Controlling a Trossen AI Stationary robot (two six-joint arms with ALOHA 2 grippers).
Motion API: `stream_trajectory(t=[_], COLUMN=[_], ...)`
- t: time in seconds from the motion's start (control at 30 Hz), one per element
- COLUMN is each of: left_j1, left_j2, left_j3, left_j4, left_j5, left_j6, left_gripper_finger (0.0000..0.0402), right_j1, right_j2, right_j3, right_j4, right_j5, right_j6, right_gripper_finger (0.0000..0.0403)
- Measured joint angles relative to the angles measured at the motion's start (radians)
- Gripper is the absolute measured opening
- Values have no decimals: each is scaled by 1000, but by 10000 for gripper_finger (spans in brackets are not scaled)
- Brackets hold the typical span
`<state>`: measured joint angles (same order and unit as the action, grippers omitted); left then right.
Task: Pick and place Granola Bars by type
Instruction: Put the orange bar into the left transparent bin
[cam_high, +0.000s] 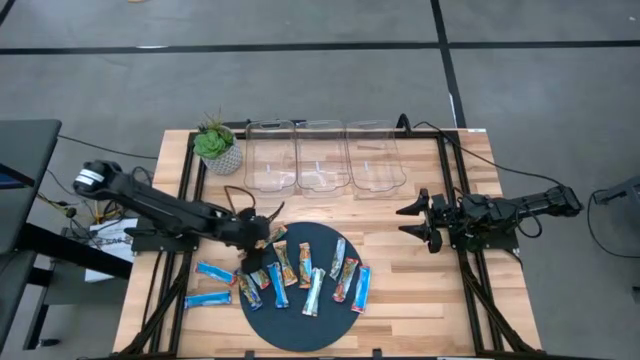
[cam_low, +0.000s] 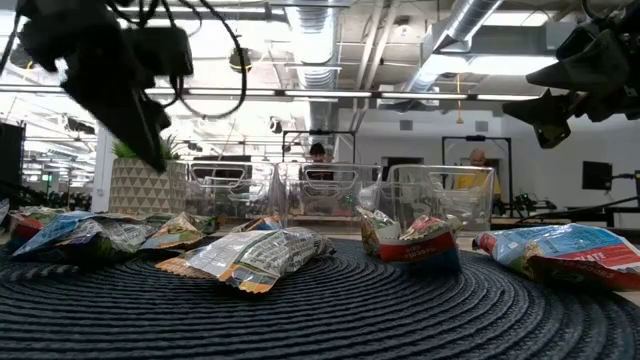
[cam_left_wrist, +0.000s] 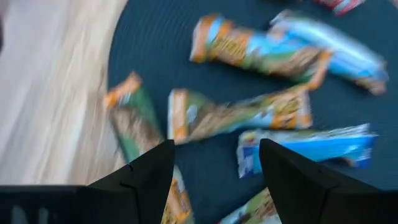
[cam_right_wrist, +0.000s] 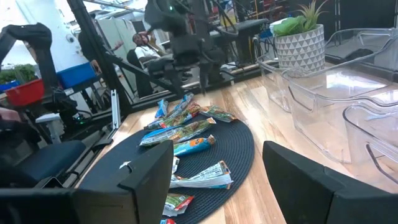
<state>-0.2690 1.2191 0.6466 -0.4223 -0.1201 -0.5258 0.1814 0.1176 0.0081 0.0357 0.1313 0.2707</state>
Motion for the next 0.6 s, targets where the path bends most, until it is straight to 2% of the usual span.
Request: stream_trajectory(t=[0.2,0.4,0.6], left_j1=[21,26,35], left_j2=[67,92,138], left_j3=[8,8,8], left_j4=[-74,-114,-91], left_j5=[-27,-94,-55], left_j6=[-135,-143,-125], left_gripper_finger=[229,229,229], right_j1=[0,0,0], right_j2=[0,0,0], right_j3=[0,0,0], right_j4=[0,0,-1], right_j5=[0,0,0], right_j6=[0,0,0], right_gripper_finger=[244,244,244])
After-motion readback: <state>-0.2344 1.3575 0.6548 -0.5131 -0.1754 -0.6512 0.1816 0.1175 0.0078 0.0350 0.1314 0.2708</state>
